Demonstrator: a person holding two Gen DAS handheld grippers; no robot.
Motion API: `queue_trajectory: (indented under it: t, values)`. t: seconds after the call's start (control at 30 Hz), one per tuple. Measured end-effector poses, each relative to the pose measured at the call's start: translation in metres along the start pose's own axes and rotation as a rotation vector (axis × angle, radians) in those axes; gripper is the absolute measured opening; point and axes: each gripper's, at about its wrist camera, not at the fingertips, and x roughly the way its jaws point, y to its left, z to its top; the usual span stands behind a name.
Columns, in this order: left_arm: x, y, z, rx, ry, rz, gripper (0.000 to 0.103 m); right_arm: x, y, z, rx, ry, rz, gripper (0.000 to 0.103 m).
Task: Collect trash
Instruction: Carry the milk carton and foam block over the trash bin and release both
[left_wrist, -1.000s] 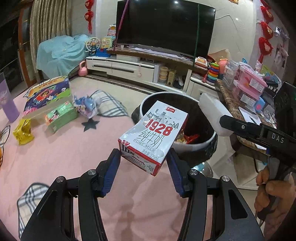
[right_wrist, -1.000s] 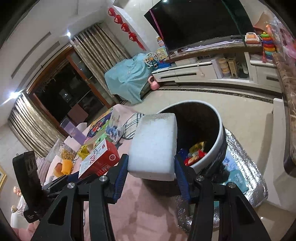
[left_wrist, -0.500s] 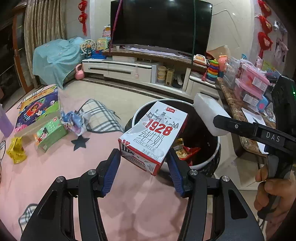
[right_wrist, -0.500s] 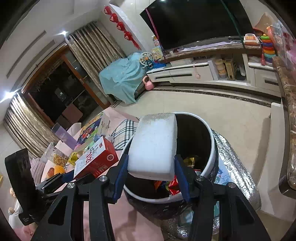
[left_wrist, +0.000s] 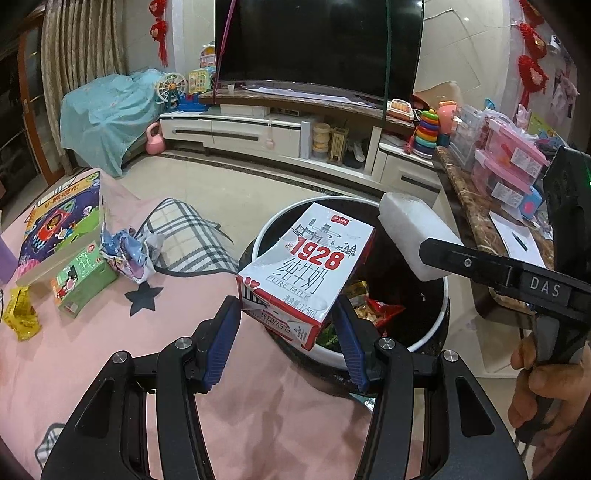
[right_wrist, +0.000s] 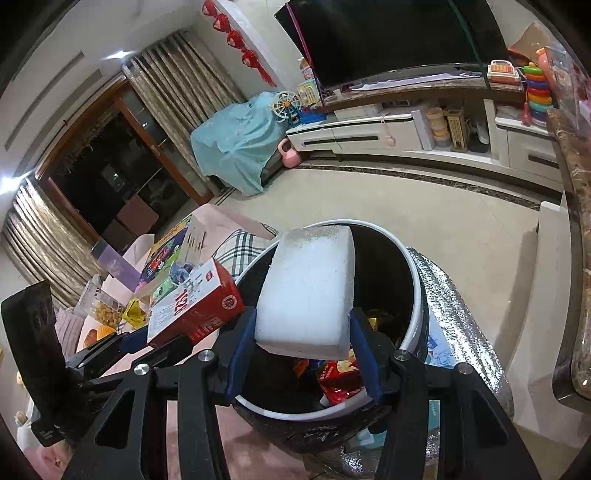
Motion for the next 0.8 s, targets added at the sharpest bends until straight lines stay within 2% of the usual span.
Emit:
queue_trajectory:
  t: [0.23, 0.4, 0.53, 0.67, 0.8]
  values:
    - [0.007, -0.004, 0.005, 0.008, 0.007, 0.004, 0.052, 0.004, -0.001, 0.004, -0.009, 0.011, -0.007, 0.053]
    - [0.01, -0.002, 0.008, -0.008, 0.019, -0.029, 0.052, 0.006, -0.003, 0.007, 0.002, 0.009, -0.006, 0.056]
    - [0.012, 0.002, 0.007, -0.037, 0.033, -0.047, 0.053, 0.007, -0.01, 0.008, 0.03, 0.01, -0.023, 0.074]
    - [0.002, 0.007, -0.003, -0.053, 0.011, -0.042, 0.054, 0.001, -0.015, 0.004, 0.057, -0.003, -0.031, 0.075]
    - [-0.008, 0.018, -0.017, -0.084, 0.007, -0.032, 0.062, -0.004, -0.012, -0.001, 0.076, -0.012, -0.029, 0.083]
